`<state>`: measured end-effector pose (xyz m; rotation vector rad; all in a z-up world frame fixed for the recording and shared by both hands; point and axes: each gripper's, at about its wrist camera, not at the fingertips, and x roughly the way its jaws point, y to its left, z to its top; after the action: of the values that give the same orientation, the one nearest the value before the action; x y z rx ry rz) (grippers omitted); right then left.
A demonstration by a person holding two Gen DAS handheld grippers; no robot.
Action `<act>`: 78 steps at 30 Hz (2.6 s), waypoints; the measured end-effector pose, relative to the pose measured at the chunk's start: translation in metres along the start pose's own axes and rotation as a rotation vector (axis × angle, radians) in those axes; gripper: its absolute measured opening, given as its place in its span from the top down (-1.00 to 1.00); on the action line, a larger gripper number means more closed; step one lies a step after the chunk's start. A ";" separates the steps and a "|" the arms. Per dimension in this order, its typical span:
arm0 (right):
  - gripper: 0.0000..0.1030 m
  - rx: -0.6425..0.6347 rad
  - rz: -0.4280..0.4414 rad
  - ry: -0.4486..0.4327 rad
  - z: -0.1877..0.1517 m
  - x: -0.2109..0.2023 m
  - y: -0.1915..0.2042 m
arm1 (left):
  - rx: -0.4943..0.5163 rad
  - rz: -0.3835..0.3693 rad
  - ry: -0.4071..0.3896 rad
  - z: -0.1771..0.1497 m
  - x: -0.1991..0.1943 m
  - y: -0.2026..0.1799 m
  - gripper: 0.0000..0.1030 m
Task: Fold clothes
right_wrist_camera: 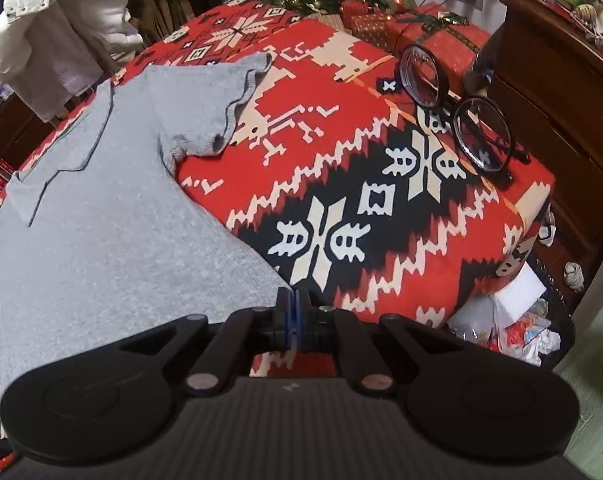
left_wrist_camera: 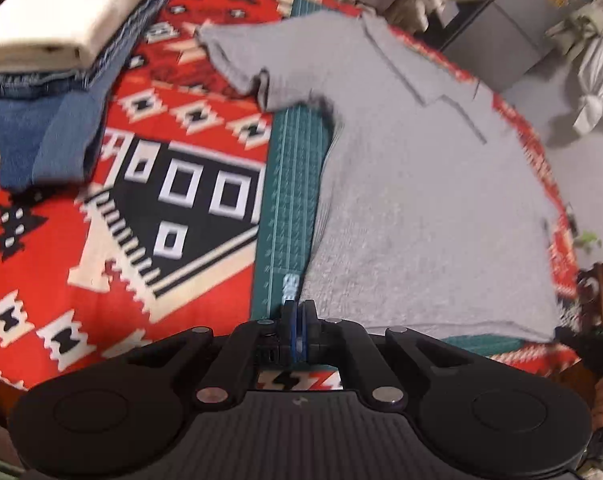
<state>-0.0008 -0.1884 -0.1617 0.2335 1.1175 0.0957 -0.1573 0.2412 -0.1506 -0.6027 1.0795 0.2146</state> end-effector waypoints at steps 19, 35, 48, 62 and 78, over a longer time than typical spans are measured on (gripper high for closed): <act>0.96 -0.017 0.015 0.014 -0.010 -0.015 -0.003 | 0.036 0.020 0.003 -0.008 -0.011 -0.001 0.95; 0.83 -0.128 0.029 -0.070 -0.020 -0.030 0.011 | 0.163 0.073 -0.095 -0.015 -0.021 -0.022 0.84; 0.47 -0.551 0.203 -0.127 -0.082 -0.041 0.112 | 0.503 -0.074 -0.162 -0.042 0.000 -0.110 0.50; 0.97 -0.562 0.176 -0.088 -0.097 -0.011 0.124 | 0.604 0.001 -0.154 -0.054 0.039 -0.126 0.94; 0.86 -0.576 0.230 -0.085 -0.106 -0.035 0.121 | 0.535 -0.021 -0.169 -0.055 0.018 -0.110 0.87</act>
<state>-0.1059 -0.0635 -0.1470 -0.1504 0.9325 0.5973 -0.1414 0.1185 -0.1450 -0.1117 0.9149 -0.0455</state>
